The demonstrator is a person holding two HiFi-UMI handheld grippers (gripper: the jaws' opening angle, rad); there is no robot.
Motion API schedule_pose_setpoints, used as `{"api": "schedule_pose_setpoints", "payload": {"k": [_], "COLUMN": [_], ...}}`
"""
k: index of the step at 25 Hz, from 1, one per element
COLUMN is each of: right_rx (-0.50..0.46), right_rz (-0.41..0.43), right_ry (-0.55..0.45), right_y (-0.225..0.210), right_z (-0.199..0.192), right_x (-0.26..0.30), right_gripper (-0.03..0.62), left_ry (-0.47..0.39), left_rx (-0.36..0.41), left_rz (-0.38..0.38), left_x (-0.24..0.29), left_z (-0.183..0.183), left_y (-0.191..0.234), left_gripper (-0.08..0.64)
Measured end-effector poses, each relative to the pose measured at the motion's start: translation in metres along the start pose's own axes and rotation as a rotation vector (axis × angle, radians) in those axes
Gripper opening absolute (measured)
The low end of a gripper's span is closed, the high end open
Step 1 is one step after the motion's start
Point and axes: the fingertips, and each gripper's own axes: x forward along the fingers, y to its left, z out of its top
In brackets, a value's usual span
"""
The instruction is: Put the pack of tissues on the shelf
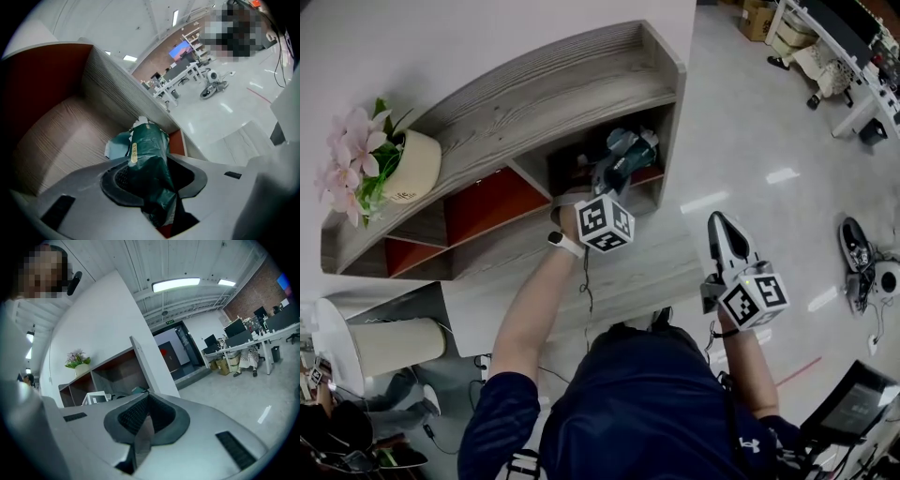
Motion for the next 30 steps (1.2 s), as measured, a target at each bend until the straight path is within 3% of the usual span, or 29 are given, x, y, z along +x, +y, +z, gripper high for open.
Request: {"api": "schedule_pose_setpoints", "payload": {"k": [8, 16, 23, 30], "right_rx": [0.025, 0.030, 0.014, -0.009], "right_rz": [-0.016, -0.021, -0.014, 0.013], "right_ry": [0.006, 0.001, -0.004, -0.027], "right_y": [-0.005, -0.005, 0.000, 0.011], "right_z": [-0.004, -0.003, 0.001, 0.012], "right_x": [-0.006, -0.009, -0.006, 0.000], "right_gripper": [0.003, 0.003, 0.003, 0.003], "left_ry": [0.028, 0.049, -0.023, -0.180], "left_rx": [-0.095, -0.113, -0.177, -0.262], "left_rz": [-0.040, 0.071, 0.128, 0.159], "left_x": [0.006, -0.003, -0.028, -0.084], "left_z": [-0.002, 0.002, 0.017, 0.058], "left_y": [0.003, 0.016, 0.028, 0.032], "left_gripper": [0.187, 0.285, 0.285, 0.281]}}
